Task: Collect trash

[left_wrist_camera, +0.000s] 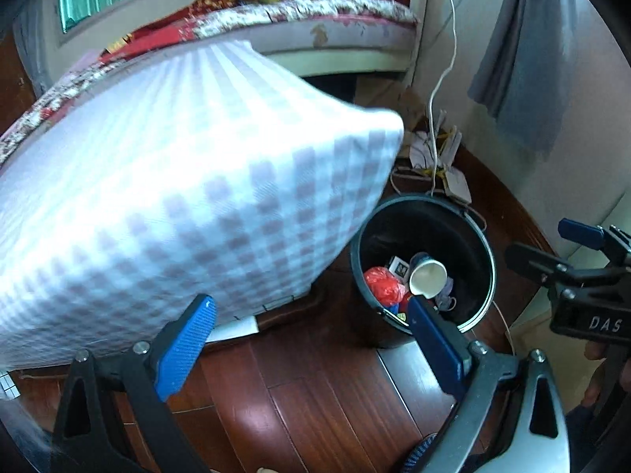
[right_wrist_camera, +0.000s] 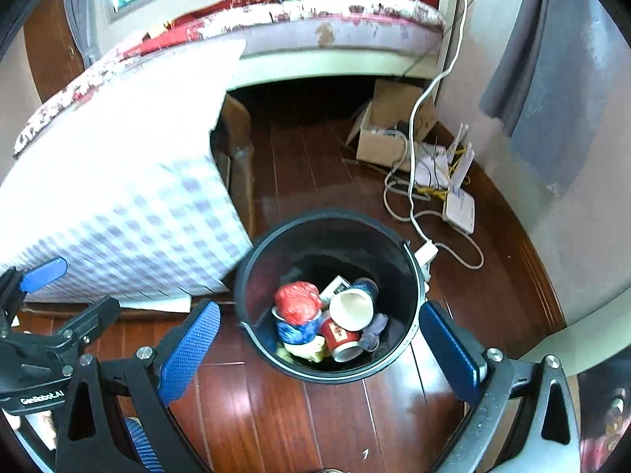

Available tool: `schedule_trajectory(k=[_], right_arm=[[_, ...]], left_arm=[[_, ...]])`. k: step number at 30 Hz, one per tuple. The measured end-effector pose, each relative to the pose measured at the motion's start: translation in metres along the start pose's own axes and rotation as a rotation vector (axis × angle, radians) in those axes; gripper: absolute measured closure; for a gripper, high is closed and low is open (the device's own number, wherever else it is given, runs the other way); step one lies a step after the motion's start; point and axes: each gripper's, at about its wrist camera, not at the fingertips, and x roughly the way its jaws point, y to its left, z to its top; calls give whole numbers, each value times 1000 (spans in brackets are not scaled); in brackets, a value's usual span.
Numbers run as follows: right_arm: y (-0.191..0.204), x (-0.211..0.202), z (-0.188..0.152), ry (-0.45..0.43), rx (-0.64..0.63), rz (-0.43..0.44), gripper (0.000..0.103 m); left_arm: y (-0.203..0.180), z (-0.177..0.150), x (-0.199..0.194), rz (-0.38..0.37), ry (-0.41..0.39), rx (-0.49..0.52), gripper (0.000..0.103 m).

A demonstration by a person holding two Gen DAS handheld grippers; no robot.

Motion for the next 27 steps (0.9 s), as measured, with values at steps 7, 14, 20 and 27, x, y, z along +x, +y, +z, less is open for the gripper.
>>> schedule_trajectory(k=[7,14,20,27], right_arm=[[18,-64,0,-69,7,-21,1],[34,-128,-9,-156,26,-16,1],[50,-179,-17,-216,11,-10,1],[55,-219,-15,-285,-16,-24,1]], left_arm=[[16,1,-60,37,-84,-16,5],[13,-8,-128,85,-203,17,4],[19,-20,-162,92,-252,-19,3],[18,-14,-193,91,-336,-27,1]])
